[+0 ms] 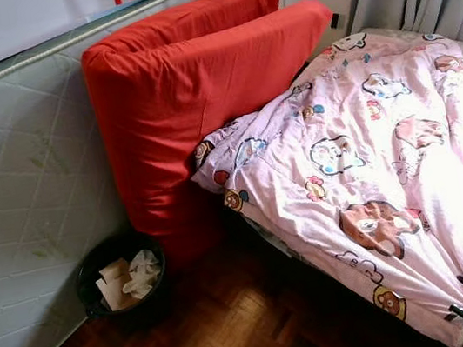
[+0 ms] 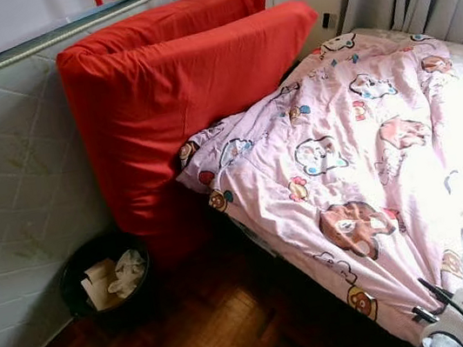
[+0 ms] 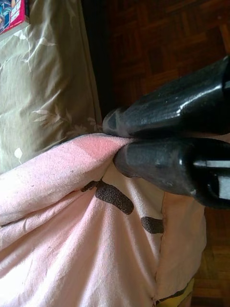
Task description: Clean up the room
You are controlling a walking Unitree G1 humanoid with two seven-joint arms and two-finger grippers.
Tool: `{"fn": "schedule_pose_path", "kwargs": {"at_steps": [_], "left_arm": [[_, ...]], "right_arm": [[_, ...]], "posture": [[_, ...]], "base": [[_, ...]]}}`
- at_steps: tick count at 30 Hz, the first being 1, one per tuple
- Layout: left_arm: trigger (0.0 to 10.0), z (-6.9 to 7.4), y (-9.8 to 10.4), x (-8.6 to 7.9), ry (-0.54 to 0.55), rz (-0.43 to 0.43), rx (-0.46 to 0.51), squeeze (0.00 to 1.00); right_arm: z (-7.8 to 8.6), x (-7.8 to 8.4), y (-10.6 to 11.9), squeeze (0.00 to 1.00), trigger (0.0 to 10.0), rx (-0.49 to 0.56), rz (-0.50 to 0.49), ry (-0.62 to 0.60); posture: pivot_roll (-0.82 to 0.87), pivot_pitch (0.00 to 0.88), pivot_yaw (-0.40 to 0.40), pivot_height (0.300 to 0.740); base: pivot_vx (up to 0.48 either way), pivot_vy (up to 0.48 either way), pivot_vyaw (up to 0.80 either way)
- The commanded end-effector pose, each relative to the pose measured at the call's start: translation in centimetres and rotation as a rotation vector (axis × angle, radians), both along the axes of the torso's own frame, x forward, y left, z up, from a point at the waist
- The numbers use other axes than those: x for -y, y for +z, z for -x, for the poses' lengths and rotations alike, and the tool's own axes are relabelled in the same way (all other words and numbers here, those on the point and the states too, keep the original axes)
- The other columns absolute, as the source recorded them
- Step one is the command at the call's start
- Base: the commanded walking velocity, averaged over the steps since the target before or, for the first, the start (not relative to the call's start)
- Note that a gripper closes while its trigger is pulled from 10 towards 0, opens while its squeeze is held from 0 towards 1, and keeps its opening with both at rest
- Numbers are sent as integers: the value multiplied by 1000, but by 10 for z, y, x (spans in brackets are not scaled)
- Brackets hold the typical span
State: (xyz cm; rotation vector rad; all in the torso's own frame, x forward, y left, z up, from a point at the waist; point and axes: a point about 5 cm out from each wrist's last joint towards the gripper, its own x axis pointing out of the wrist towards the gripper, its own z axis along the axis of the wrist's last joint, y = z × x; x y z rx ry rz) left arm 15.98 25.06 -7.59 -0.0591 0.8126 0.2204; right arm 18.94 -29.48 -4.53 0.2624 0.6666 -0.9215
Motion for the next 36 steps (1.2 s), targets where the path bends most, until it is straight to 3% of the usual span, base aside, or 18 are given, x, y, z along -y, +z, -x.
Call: {"fn": "schedule_pose_path", "kwargs": {"at_steps": [1, 3, 4, 18, 21, 22, 23, 24, 26, 30, 35, 36], "left_arm": [[10000, 8, -4, 2, -13, 1, -39, 0], [10000, 8, -4, 2, -14, 1, -39, 0], [10000, 9, -5, 1, -16, 2, -39, 0], [10000, 5, -2, -2, -20, -2, -28, 0], [10000, 7, -3, -1, -22, 1, -34, 0], [10000, 8, -4, 0, -23, 2, -38, 0], [10000, 9, -4, 1, -24, 3, -41, 0], [10000, 10, -5, 2, -24, 6, -49, 0], [10000, 11, -7, 3, -21, 11, -61, 0], [10000, 12, -8, 5, -14, 20, -68, 0], [10000, 9, -8, 8, -12, 26, -65, 0], [10000, 9, -8, 9, -9, 30, -64, 0]], "right_arm": [[10, 4, -4, 643, 10000, -33, -8, -30], [11, 4, -4, 643, 10000, -34, -8, -35], [12, 5, -5, 1000, 10000, -39, -8, -38], [17, 5, -8, 1000, 10000, -59, -19, -14], [8, -9, -11, 1000, 10000, -13, -88, 146], [5, -15, -13, 604, 10000, -15, -96, 206], [4, -18, -13, 604, 10000, -18, -100, 246], [1, -33, -18, 0, 10000, -40, -127, 386], [4, -49, -25, 0, 10000, -109, -120, 536], [5, -68, -30, 0, 10000, -111, -182, 645], [8, -70, -33, 0, 10000, -130, -210, 566], [9, -72, -34, 0, 10000, -154, -193, 614]], "posture": [[58, 34, -34, 740], [58, 33, -34, 740], [56, 30, -33, 740], [56, 16, -36, 740], [45, 10, -35, 740], [43, 11, -36, 740], [40, 12, -36, 740], [31, 15, -38, 740], [32, 17, -41, 740], [38, 16, -51, 740], [43, 12, -55, 740], [44, 10, -57, 740]], "base": [[0, 0, 0], [0, 0, 0], [0, 0, 0], [0, 0, 0], [0, 0, 0], [0, 0, 0], [0, 0, 0], [0, 0, 0], [0, 0, 0], [0, 0, 0], [0, 0, 0], [0, 0, 0]]}}
